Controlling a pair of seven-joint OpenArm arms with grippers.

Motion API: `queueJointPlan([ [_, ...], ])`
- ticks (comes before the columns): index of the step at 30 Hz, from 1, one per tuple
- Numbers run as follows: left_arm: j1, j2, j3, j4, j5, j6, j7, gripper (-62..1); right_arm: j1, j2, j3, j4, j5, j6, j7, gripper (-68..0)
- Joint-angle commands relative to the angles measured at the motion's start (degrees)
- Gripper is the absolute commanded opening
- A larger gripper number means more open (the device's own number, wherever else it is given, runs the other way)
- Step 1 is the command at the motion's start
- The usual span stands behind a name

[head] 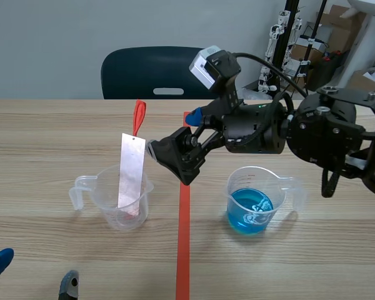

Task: Do the redox reaction experiment. lift the metal plate out of the left beaker

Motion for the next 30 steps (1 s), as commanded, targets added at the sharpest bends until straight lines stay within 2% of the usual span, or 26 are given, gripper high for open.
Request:
queueJointPlan([
  [1,0.3,-0.6,-0.2,0.3,-0.1,0.1,-2.5,1.1,-0.5,0.5,0.3,0.6,0.4,-0.2,2.3,-3.7],
  [11,0.3,-0.6,-0.2,0.3,-0.1,0.1,-2.5,1.1,-2.1,1.7,0.3,0.6,-2.3,-0.5,6.7,-3.7],
  [14,0.3,-0.7,-0.2,0.3,-0.1,0.1,-2.5,1.1,-2.0,1.5,0.3,0.4,-3.5,-1.8,8.6,-3.7],
  [17,0.3,-0.7,-0.2,0.3,-0.1,0.1,-2.5,1.1,-1.6,0.2,0.3,-0.9,-4.6,-3.9,8.7,-3.7],
  [30,0.1,-0.7,-0.2,0.3,-0.1,0.1,-2.5,1.1,2.9,-7.8,0.3,-10.9,-5.7,-3.3,7.3,-3.7],
])
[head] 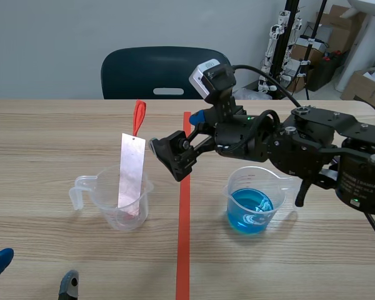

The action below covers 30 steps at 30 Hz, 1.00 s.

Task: Do the redox reaction experiment. lift the metal plate out of the left beaker

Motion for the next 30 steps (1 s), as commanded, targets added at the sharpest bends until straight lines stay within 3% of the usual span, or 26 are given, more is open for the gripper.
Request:
queueJointPlan([
  [1,0.1,-0.7,-0.2,0.3,-0.1,0.1,-2.5,1.1,1.9,-0.8,0.3,0.8,0.2,0.7,0.2,-3.7],
  [21,0.0,-0.6,-0.2,0.3,-0.1,0.1,-2.5,1.0,3.0,-9.5,-1.3,-4.9,-3.7,1.5,-1.7,-3.9],
  [26,0.0,-0.6,-0.2,0.4,-0.1,0.1,-2.5,1.0,2.9,-10.6,-1.3,-5.0,-3.8,1.5,-2.6,-11.6],
  [30,0.0,-0.7,-0.2,0.4,-0.1,0.1,-2.5,1.0,2.9,-11.0,-1.3,-5.0,-3.8,1.4,-3.6,-13.1],
])
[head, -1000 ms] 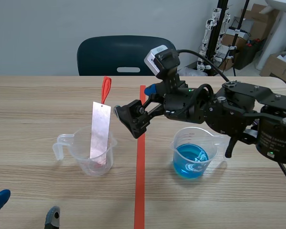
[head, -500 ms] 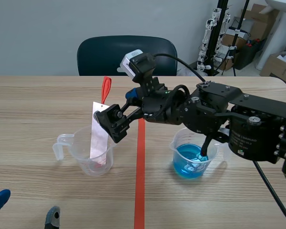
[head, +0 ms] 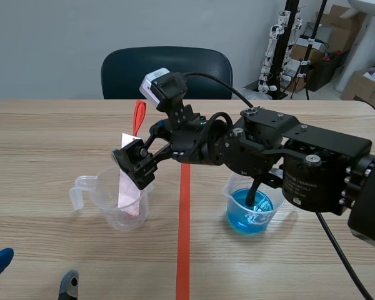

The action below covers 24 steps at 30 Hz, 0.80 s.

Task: Do the redox reaction experiment. lift the metal plate out of the left beaker

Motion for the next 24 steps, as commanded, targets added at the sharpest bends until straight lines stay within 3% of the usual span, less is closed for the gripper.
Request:
queueJointPlan([
  [1,0.0,-0.7,-0.2,0.4,-0.1,0.1,-2.5,1.0,1.3,-0.4,0.2,0.5,0.3,0.0,1.0,-14.4],
  [7,0.0,-0.7,-0.2,0.4,-0.1,0.1,-2.5,1.0,1.3,-1.0,0.2,0.5,0.3,0.0,-0.5,-25.0],
  [12,0.0,-0.7,-0.2,0.3,-0.1,0.1,-2.5,1.0,1.3,-1.0,0.2,0.5,0.3,0.0,-0.6,-29.3],
  [19,0.0,-0.7,-0.2,0.3,-0.1,0.1,-2.5,1.0,1.3,-1.0,0.2,0.5,0.3,0.0,-0.9,-44.4],
  [24,0.0,-0.7,-0.2,0.3,-0.1,0.1,-2.5,1.0,1.3,-1.0,-0.3,0.5,0.3,0.0,-0.7,-63.0],
])
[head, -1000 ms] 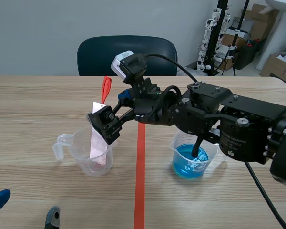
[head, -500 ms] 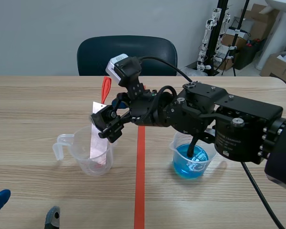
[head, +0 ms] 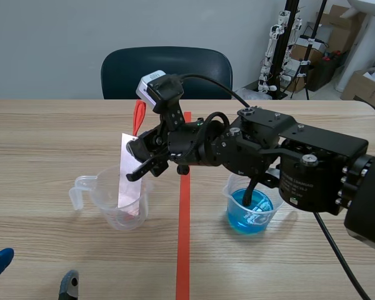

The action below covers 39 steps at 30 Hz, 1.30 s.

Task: Do the redox reaction experiment. lift the metal plate out of the left beaker

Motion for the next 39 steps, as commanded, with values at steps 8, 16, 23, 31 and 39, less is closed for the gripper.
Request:
queueJointPlan([
  [8,0.0,-0.7,-0.2,0.3,-0.1,0.1,-2.5,1.0,1.2,-0.7,-1.2,0.5,-1.7,0.3,1.1,-67.0],
  [16,0.0,-0.7,-0.2,0.3,-0.1,0.1,-2.5,1.0,1.1,-1.3,-1.9,1.0,-7.3,3.8,1.1,-66.9],
  [23,0.0,-0.7,-0.2,0.3,-0.1,0.1,-2.5,1.0,0.6,-0.8,-1.9,5.3,-10.7,5.3,-0.2,-66.9],
  [31,0.0,-0.7,-0.2,0.3,-0.1,0.1,-2.5,1.0,-2.9,0.6,-1.9,11.9,-13.7,5.2,-0.8,-66.9],
  [39,0.0,-0.7,-0.2,0.3,-0.1,0.1,-2.5,1.0,-3.8,1.4,-1.9,13.6,-16.0,5.2,-0.9,-66.9],
])
